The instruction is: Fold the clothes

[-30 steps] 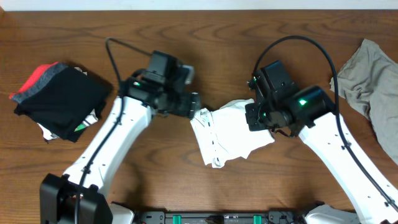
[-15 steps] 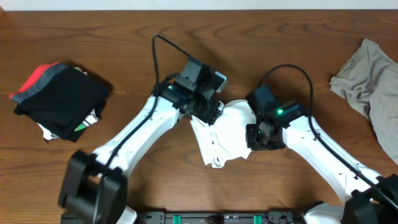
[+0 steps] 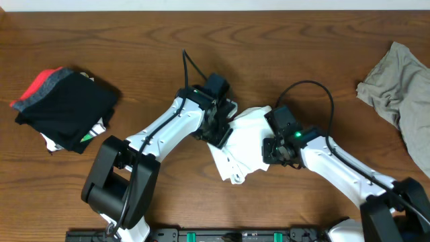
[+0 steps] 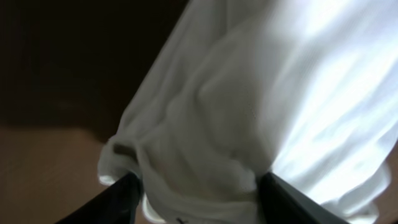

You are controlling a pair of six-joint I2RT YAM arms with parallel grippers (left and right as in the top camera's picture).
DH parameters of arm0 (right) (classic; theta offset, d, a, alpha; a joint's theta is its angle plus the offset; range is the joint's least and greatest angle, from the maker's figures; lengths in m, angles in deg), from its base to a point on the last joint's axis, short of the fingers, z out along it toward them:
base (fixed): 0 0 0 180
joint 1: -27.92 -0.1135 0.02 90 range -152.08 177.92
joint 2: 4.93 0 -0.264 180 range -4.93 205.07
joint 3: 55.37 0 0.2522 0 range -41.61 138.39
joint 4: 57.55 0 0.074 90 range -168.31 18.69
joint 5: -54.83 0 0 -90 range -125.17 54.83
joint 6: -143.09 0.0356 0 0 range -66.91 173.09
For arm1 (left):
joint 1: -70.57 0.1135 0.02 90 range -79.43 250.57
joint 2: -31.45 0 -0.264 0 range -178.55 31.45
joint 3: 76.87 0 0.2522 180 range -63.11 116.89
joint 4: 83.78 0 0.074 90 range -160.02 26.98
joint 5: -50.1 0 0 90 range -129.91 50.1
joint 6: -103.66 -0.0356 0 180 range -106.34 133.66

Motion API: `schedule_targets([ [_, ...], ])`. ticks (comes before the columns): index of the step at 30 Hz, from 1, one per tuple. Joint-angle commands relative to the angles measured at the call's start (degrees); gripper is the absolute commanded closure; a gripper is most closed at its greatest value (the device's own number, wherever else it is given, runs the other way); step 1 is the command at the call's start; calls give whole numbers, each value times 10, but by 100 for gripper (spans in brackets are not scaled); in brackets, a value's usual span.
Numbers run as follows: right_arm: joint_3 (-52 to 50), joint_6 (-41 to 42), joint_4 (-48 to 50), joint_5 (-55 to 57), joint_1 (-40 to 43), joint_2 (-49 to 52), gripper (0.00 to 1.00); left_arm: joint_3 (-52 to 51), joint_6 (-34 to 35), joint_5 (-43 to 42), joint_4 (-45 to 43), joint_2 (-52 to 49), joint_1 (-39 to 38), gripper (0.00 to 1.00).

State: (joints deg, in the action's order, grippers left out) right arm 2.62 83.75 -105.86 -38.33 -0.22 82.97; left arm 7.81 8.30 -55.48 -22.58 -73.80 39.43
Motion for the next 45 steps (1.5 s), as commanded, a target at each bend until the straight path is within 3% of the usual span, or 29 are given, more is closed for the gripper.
schedule_targets([
  [1,-5,6,27,15,4,17,67,0,1,21,25,-1,-1,37],
  [9,-5,2,92,71,23,24,56,-33,4,21,36,-1,-1,36],
  [18,-2,-79,178,52,64,24,47,-34,45,21,74,6,-14,38],
  [26,22,-128,154,45,65,11,42,-34,50,33,99,101,-17,36],
  [28,25,-128,143,46,65,-1,40,-34,50,52,100,137,-17,32],
  [32,27,-128,120,58,66,-46,39,-34,50,117,78,199,-16,5],
  [34,27,-129,98,61,69,-77,38,-34,32,121,47,214,-8,2],
  [36,27,-129,68,60,73,-110,38,-34,17,101,12,214,9,2],
  [41,27,-126,-13,59,75,-179,38,-34,-38,-66,-69,161,77,2],
  [45,27,-122,-57,59,75,-205,38,-34,-63,-135,-116,98,118,2],
])
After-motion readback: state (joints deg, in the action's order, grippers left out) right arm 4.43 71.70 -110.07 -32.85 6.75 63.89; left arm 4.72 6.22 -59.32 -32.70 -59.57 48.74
